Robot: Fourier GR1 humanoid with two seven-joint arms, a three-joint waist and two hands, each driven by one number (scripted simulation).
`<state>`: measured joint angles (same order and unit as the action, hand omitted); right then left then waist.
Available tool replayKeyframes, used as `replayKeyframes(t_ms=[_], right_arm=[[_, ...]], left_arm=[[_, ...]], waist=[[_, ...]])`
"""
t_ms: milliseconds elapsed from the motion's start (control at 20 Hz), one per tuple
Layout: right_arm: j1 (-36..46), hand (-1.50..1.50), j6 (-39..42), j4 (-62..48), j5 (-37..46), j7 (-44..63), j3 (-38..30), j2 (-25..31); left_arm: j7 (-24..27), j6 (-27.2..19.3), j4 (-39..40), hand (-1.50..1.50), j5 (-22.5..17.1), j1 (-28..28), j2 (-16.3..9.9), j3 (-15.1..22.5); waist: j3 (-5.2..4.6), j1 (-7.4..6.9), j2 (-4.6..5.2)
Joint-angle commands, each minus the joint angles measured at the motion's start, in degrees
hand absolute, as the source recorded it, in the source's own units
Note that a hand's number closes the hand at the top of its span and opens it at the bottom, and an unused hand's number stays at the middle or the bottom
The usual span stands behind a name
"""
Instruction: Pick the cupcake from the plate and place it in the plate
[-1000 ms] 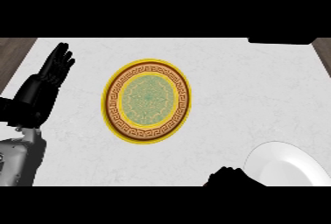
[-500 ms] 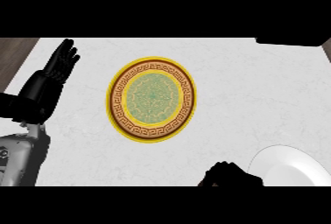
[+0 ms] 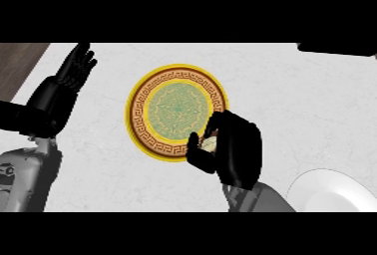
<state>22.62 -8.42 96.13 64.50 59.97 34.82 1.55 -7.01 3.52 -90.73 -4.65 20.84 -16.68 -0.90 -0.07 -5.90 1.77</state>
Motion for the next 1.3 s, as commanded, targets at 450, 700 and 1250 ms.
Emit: replayKeyframes(t_ms=[450, 700, 1250], right_arm=[[21.6, -1.50, -25.4, -30.2, -20.1, -3.2, -8.3, -1.5], [27.3, -1.50, -38.1, -35.5, -21.5, -4.9, -8.1, -1.5], [24.6, -1.50, -57.1, -36.9, -35.9, -15.7, -6.3, -1.5]], left_arm=[[1.2, 0.4, 2.1, 0.00, 0.6, 1.2, 1.7, 1.4], [0.4, -0.4, 1.9, 0.00, 1.2, 1.8, 2.1, 1.6], [0.1, -0.6, 1.1, 0.00, 0.9, -1.3, -0.6, -2.5]], waist=[[0.17, -1.78, 0.40], [0.14, -1.20, -0.19], [0.11, 3.37, -1.36]])
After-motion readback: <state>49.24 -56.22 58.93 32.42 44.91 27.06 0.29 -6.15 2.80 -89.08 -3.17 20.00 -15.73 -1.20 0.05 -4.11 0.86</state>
